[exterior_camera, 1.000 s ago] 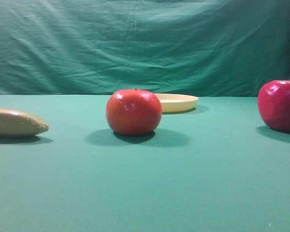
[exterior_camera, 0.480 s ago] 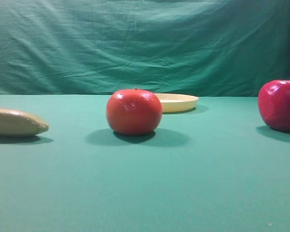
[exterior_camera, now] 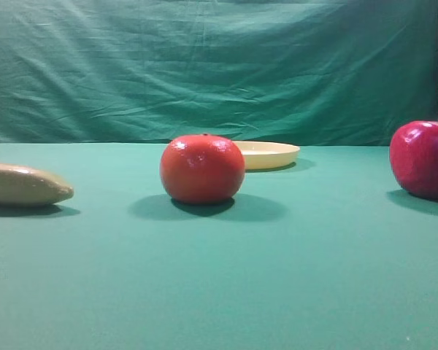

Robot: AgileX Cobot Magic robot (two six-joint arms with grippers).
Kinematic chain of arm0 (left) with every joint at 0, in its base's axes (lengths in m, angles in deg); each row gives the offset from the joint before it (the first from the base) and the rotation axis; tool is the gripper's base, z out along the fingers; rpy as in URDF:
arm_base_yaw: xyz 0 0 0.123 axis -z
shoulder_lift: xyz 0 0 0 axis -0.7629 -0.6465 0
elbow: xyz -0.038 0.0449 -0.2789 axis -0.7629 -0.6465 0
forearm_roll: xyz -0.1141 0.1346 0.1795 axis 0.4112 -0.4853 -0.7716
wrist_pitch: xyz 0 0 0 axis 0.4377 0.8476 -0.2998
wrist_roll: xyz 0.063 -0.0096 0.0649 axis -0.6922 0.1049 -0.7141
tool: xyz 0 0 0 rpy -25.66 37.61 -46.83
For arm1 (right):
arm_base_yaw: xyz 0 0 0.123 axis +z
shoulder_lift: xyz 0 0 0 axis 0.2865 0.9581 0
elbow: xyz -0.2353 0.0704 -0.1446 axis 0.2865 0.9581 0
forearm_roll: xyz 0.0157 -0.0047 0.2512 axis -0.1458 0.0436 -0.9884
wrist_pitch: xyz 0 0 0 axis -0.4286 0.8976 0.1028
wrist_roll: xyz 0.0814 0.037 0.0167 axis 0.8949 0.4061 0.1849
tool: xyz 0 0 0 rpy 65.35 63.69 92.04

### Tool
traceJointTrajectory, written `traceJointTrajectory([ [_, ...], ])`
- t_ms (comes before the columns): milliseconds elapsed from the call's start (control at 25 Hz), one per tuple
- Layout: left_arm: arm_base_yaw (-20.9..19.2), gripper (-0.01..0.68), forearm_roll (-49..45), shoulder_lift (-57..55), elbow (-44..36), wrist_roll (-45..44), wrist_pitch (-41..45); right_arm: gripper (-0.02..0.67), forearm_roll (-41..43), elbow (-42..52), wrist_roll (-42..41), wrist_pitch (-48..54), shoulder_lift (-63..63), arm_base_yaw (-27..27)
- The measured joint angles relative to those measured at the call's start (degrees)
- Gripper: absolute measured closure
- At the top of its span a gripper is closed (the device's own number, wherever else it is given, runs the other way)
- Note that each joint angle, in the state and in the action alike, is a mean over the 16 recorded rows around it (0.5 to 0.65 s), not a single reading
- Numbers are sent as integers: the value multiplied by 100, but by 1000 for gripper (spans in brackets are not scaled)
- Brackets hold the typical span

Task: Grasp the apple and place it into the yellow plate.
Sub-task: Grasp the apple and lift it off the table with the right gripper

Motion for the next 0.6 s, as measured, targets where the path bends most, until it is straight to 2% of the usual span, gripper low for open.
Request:
traceJointTrajectory([
  [320,0,516,0,0,0,0,0,587,-579,-966,-533,810,1613,127],
  [600,0,516,0,0,0,0,0,587,-1090,-1492,-1285,968,2386,717],
])
